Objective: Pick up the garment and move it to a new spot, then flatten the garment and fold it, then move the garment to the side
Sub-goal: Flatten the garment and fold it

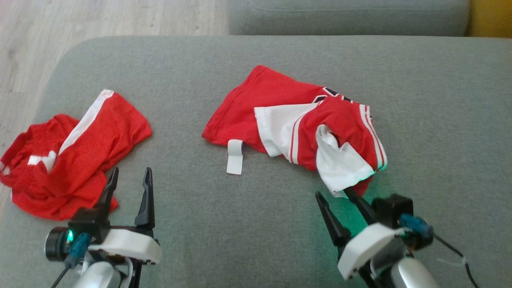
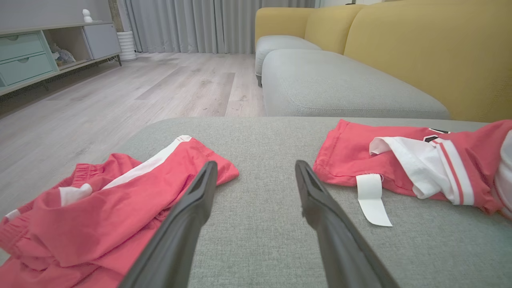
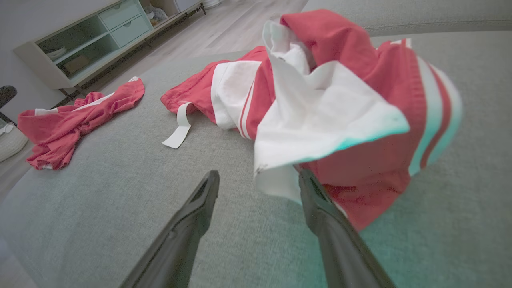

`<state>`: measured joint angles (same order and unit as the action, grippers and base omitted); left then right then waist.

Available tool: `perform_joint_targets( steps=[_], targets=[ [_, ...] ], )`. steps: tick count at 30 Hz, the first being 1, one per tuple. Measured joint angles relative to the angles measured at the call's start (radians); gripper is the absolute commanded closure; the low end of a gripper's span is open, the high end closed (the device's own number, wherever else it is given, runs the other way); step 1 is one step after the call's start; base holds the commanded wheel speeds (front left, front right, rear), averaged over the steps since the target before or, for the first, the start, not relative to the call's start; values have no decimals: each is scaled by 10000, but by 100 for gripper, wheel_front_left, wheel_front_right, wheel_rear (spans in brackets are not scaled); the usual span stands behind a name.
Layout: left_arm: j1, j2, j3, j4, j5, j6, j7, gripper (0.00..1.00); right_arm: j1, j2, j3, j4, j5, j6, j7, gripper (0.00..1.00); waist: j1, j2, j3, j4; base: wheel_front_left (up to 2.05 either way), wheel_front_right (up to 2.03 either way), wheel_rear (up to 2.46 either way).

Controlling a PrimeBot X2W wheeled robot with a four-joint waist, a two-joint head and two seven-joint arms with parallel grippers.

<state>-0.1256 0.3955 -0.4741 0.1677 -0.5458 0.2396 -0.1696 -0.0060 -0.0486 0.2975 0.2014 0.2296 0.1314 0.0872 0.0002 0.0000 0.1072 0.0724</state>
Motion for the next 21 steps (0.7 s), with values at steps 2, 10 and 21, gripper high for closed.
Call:
perform_joint_targets(
  steps=[2,10,21],
  targets=[
    [-116,-58,-58,142,0,-31,-6,0,-443,-2,35,456,15,0,-150,0,0,0,81,102,0,0,0],
    [-216,-211,-94,462,0,-27,-213,0,-1063,-2,-111,1356,374,0,-800,100,-1,0,-4,325,0,0,0],
    [-198,-211,4,537,-2,171,-305,0,-673,-932,-1808,-2410,136,0,-1083,100,-2,0,-215,-56,0,0,0]
  ],
)
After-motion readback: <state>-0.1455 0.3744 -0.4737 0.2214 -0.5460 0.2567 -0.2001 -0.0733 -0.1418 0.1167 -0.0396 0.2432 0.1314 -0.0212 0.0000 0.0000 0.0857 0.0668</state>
